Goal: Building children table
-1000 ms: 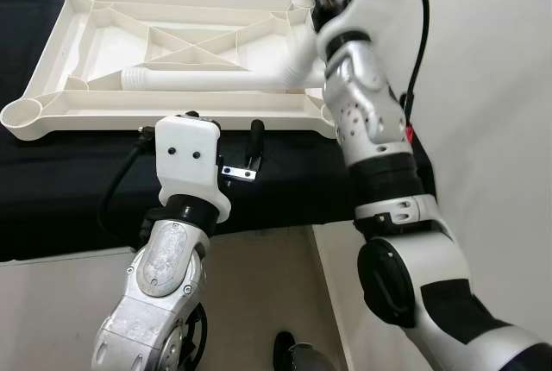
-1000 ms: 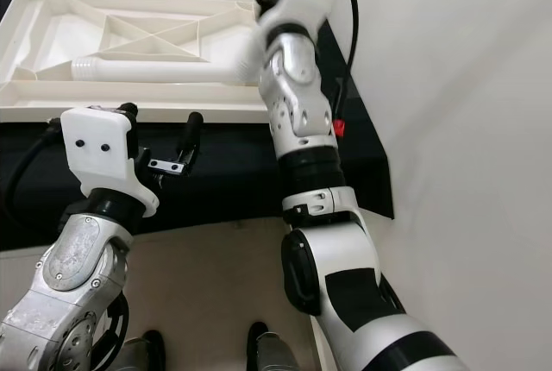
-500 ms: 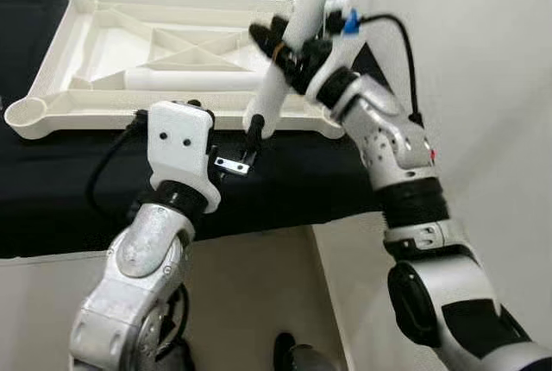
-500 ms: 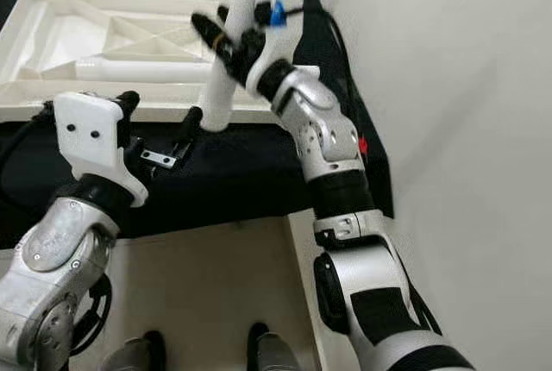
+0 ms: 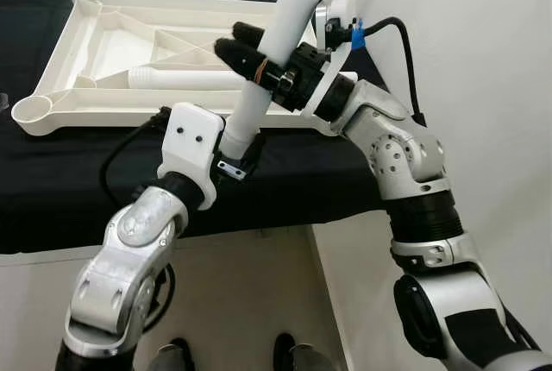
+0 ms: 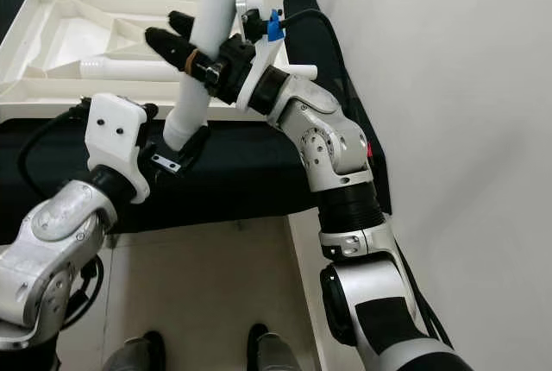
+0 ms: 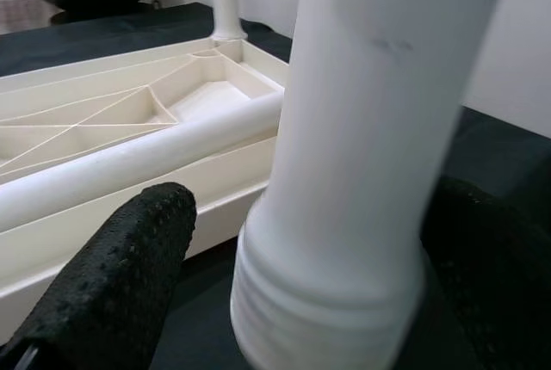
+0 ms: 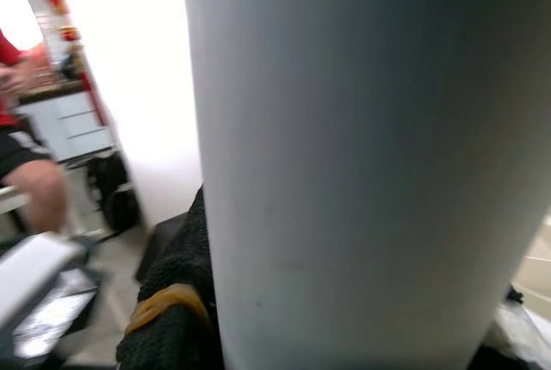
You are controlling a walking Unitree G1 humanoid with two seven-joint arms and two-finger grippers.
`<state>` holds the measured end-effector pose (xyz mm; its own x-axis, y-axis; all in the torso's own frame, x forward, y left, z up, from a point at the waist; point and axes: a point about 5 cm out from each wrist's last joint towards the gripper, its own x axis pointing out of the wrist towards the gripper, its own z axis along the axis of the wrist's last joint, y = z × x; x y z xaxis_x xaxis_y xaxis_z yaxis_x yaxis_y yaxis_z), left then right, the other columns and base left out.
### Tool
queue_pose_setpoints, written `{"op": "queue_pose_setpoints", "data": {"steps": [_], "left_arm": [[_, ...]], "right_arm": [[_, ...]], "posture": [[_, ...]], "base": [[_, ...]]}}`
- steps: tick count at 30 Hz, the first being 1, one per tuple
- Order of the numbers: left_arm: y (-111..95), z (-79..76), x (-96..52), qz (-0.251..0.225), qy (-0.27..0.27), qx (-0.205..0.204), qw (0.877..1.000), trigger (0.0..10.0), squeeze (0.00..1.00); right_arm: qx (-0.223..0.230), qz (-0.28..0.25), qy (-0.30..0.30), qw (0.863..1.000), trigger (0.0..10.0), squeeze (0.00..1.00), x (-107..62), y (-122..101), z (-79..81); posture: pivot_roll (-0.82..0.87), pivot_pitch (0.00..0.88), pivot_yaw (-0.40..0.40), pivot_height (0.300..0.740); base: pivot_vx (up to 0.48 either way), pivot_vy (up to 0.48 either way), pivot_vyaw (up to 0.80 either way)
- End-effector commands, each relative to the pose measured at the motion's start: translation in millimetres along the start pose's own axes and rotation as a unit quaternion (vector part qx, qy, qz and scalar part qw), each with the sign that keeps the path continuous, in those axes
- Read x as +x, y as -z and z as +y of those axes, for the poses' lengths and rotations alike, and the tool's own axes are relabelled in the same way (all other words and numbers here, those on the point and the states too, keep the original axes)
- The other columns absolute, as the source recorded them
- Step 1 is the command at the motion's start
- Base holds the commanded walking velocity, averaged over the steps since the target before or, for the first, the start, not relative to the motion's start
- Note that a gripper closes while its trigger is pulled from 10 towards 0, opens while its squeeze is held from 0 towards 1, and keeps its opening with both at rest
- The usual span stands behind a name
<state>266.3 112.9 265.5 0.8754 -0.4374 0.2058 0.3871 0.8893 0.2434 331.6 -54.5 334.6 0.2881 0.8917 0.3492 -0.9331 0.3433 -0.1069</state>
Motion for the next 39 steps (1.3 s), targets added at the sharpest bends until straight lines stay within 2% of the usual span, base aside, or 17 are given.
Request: {"op": "queue_pose_setpoints", "data": {"steps": [1, 9, 15, 27, 39], "left_arm": [[1, 0.0, 0.4, -0.001, 0.009, 0.003, 1.0, 10.0, 0.0], [5, -1.6, 4.0, 0.01, 0.04, 0.003, 0.999, 10.0, 0.0], [16, -13.2, 2.5, 0.033, 0.091, -0.003, 0.995, 10.0, 0.0], [18, -8.5, -1.0, 0.04, 0.101, 0.015, 0.994, 10.0, 0.0], [15, -5.5, 3.1, 0.032, 0.098, 0.026, 0.994, 10.0, 0.0]], "right_arm": [[0.004, 0.001, -0.018, 1.0, 10.0, 0.0, -3.5, 0, 4.2], [0.006, 0.004, -0.025, 1.0, 10.0, 0.0, -5.2, 1, 7.4], [0.008, 0.001, -0.035, 0.999, 10.0, 0.0, -5.4, -5, 10.1], [0.013, -0.002, -0.053, 0.999, 10.0, 0.0, -5.2, -7, 15.5], [0.024, -0.002, -0.058, 0.998, 10.0, 0.0, -4.5, -6, 19.1]], "posture": [[0.04, 0.263, -0.127, 0.74], [0.04, 0.262, -0.122, 0.74], [0.04, 0.263, -0.121, 0.74], [0.04, 0.26, -0.117, 0.74], [0.04, 0.251, -0.118, 0.74]], "base": [[0.0, 0.0, 0.0], [0.0, 0.0, 0.0], [0.0, 0.0, 0.0], [0.0, 0.0, 0.0], [0.0, 0.0, 0.0]]}}
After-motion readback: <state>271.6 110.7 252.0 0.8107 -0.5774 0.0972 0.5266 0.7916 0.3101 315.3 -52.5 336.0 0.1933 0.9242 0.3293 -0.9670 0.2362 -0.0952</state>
